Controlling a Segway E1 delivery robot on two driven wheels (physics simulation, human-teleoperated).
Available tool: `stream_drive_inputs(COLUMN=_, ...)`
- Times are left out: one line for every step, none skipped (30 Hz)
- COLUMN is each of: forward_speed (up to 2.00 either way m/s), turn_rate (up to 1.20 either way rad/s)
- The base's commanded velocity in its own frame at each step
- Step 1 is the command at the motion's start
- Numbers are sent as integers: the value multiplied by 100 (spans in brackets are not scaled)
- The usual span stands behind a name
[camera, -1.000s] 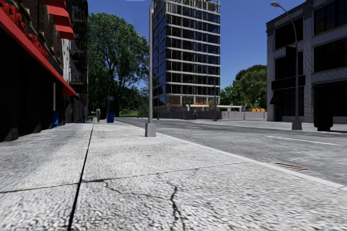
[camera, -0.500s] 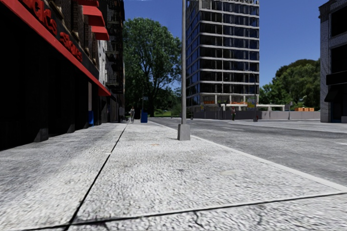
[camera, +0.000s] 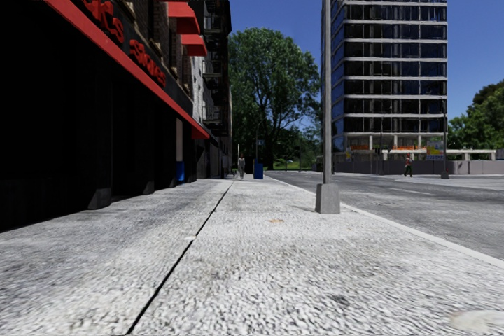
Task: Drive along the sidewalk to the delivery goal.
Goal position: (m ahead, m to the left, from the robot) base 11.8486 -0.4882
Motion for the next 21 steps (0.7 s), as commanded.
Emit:
stream_drive_inputs(forward_speed=200, turn_rate=48)
stream_drive_inputs(forward_speed=200, turn_rate=48)
stream_drive_inputs(forward_speed=200, turn_rate=48)
stream_drive_inputs(forward_speed=200, turn_rate=48)
stream_drive_inputs(forward_speed=200, turn_rate=48)
stream_drive_inputs(forward_speed=200, turn_rate=43)
stream_drive_inputs(forward_speed=200, turn_rate=2)
stream_drive_inputs(forward_speed=200, turn_rate=0)
stream_drive_inputs(forward_speed=200, turn_rate=0)
stream_drive_inputs(forward_speed=200, turn_rate=0)
stream_drive_inputs(forward_speed=200, turn_rate=0)
stream_drive_inputs(forward_speed=200, turn_rate=0)
stream_drive_inputs(forward_speed=200, turn_rate=0)
stream_drive_inputs(forward_speed=200, turn_rate=0)
stream_drive_inputs(forward_speed=200, turn_rate=0)
stream_drive_inputs(forward_speed=200, turn_rate=0)
stream_drive_inputs(forward_speed=200, turn_rate=0)
stream_drive_inputs(forward_speed=200, turn_rate=0)
stream_drive_inputs(forward_speed=200, turn_rate=0)
stream_drive_inputs(forward_speed=200, turn_rate=0)
stream_drive_inputs(forward_speed=200, turn_rate=0)
